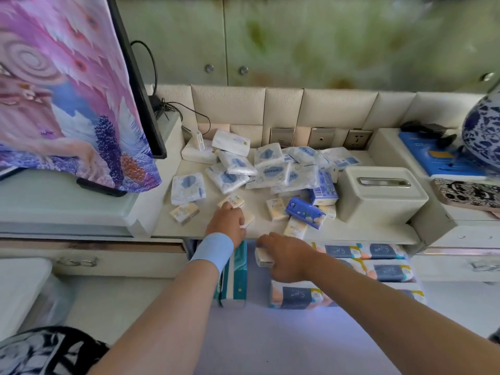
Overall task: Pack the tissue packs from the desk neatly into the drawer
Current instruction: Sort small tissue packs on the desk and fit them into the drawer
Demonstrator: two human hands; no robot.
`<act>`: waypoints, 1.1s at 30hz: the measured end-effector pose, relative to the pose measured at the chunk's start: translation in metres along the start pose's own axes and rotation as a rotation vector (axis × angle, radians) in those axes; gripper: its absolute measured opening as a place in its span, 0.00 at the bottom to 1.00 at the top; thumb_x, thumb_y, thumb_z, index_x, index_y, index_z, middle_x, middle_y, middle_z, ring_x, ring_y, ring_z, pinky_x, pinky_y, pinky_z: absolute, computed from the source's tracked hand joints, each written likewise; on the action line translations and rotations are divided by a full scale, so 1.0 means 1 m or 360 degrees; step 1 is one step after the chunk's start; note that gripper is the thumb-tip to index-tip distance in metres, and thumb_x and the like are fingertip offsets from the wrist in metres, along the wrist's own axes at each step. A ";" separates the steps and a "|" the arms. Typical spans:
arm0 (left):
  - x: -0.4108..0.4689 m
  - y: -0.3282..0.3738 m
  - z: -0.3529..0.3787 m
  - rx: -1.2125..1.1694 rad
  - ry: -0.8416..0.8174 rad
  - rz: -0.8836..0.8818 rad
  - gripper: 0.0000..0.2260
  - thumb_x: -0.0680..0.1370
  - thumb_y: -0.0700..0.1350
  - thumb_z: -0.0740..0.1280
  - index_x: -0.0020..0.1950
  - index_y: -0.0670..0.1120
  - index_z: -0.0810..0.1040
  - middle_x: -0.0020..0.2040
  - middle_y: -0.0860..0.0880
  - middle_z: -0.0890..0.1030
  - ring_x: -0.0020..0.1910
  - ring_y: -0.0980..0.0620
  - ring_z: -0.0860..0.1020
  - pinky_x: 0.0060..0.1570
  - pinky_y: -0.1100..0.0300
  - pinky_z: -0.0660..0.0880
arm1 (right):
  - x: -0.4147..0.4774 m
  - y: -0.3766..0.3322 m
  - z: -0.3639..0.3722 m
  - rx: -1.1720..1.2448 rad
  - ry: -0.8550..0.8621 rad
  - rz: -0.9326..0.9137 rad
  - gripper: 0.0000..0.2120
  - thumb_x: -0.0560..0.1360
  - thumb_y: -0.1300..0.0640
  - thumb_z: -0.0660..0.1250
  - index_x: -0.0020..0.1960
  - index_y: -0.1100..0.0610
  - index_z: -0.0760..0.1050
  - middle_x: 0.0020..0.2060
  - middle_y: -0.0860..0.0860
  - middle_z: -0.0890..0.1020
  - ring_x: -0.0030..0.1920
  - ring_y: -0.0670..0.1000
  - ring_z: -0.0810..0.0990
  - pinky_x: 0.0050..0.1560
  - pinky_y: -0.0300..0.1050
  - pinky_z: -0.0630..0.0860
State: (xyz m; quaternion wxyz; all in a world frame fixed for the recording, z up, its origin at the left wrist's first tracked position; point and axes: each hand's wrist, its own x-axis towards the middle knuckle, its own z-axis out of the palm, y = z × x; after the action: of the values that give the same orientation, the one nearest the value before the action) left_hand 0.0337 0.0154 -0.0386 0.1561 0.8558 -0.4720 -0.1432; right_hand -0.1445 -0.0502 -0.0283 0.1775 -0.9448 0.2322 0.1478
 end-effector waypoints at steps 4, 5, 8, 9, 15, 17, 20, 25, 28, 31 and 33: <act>-0.019 0.000 -0.004 -0.0161 -0.0142 0.0020 0.14 0.71 0.45 0.72 0.54 0.49 0.72 0.57 0.49 0.68 0.53 0.47 0.73 0.53 0.54 0.73 | -0.007 -0.009 0.014 -0.0078 -0.0194 -0.0057 0.31 0.72 0.56 0.68 0.73 0.48 0.65 0.63 0.51 0.71 0.61 0.56 0.76 0.57 0.51 0.77; -0.026 -0.001 -0.004 -0.0187 -0.0174 0.0019 0.15 0.70 0.45 0.72 0.54 0.48 0.72 0.56 0.49 0.69 0.52 0.47 0.73 0.53 0.53 0.73 | -0.007 -0.011 0.017 -0.0101 -0.0201 -0.0061 0.30 0.72 0.57 0.69 0.73 0.49 0.65 0.63 0.51 0.71 0.61 0.56 0.76 0.56 0.52 0.78; -0.049 -0.002 -0.003 -0.0281 -0.0219 0.0030 0.13 0.69 0.44 0.72 0.51 0.48 0.74 0.51 0.50 0.75 0.48 0.49 0.76 0.48 0.56 0.76 | -0.002 -0.016 0.030 -0.0198 -0.0099 0.0009 0.29 0.73 0.59 0.69 0.72 0.50 0.65 0.63 0.52 0.73 0.58 0.57 0.78 0.52 0.53 0.80; -0.056 -0.002 -0.002 -0.0300 -0.0230 0.0033 0.13 0.69 0.44 0.72 0.51 0.49 0.74 0.51 0.50 0.76 0.48 0.49 0.76 0.46 0.56 0.76 | 0.000 -0.017 0.034 -0.0232 -0.0056 0.0064 0.27 0.74 0.59 0.68 0.71 0.51 0.65 0.63 0.52 0.74 0.58 0.57 0.79 0.51 0.53 0.80; -0.080 -0.023 0.009 -0.0037 -0.0514 -0.0024 0.13 0.71 0.44 0.70 0.51 0.55 0.71 0.54 0.53 0.74 0.51 0.49 0.75 0.48 0.57 0.75 | 0.014 -0.027 0.050 -0.0486 0.0069 0.0148 0.15 0.78 0.57 0.64 0.64 0.55 0.70 0.58 0.54 0.79 0.56 0.58 0.80 0.45 0.51 0.74; -0.083 -0.031 0.011 0.0071 -0.0587 -0.0003 0.13 0.71 0.43 0.70 0.51 0.55 0.71 0.54 0.53 0.73 0.50 0.49 0.75 0.51 0.56 0.76 | 0.020 -0.024 0.056 -0.0463 0.0107 0.0117 0.16 0.78 0.56 0.64 0.65 0.54 0.69 0.58 0.54 0.80 0.56 0.58 0.81 0.46 0.51 0.75; -0.079 -0.037 0.010 0.0111 -0.0620 0.0016 0.14 0.72 0.42 0.70 0.52 0.55 0.72 0.55 0.52 0.73 0.52 0.48 0.75 0.53 0.55 0.77 | 0.025 -0.016 0.059 -0.0568 0.0078 0.0111 0.14 0.79 0.54 0.63 0.64 0.53 0.70 0.55 0.53 0.81 0.53 0.58 0.82 0.42 0.49 0.72; -0.070 -0.036 0.010 0.0132 -0.0674 0.0028 0.14 0.71 0.42 0.70 0.51 0.56 0.72 0.54 0.52 0.74 0.51 0.48 0.76 0.53 0.53 0.78 | 0.039 -0.020 0.063 -0.0955 0.0018 0.0063 0.11 0.79 0.57 0.62 0.61 0.53 0.73 0.53 0.52 0.82 0.54 0.56 0.81 0.45 0.47 0.68; -0.067 -0.036 0.010 0.0138 -0.0679 0.0041 0.14 0.70 0.42 0.70 0.50 0.57 0.71 0.55 0.52 0.74 0.51 0.48 0.76 0.52 0.53 0.78 | 0.045 -0.025 0.068 -0.0933 0.0009 0.0165 0.11 0.80 0.60 0.61 0.60 0.53 0.77 0.54 0.52 0.82 0.55 0.55 0.80 0.47 0.47 0.71; -0.067 -0.033 0.011 0.0146 -0.0649 0.0065 0.15 0.71 0.43 0.71 0.53 0.57 0.72 0.56 0.52 0.74 0.52 0.48 0.76 0.53 0.53 0.78 | 0.049 -0.023 0.067 -0.0758 0.0008 0.0102 0.10 0.78 0.59 0.63 0.59 0.54 0.77 0.55 0.53 0.81 0.54 0.56 0.81 0.45 0.47 0.74; -0.067 -0.028 0.013 0.0139 -0.0618 0.0088 0.16 0.71 0.43 0.71 0.56 0.55 0.73 0.58 0.51 0.73 0.53 0.48 0.76 0.54 0.54 0.77 | 0.046 -0.020 0.058 -0.0533 0.0044 0.0047 0.12 0.77 0.58 0.64 0.61 0.54 0.75 0.57 0.53 0.80 0.55 0.56 0.81 0.47 0.50 0.77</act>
State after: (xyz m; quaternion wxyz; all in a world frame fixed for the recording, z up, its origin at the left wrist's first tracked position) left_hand 0.0156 0.0852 -0.0552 0.0288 0.8047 -0.5224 -0.2807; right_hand -0.1068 -0.0279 -0.0917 0.0123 -0.9597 0.2205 0.1739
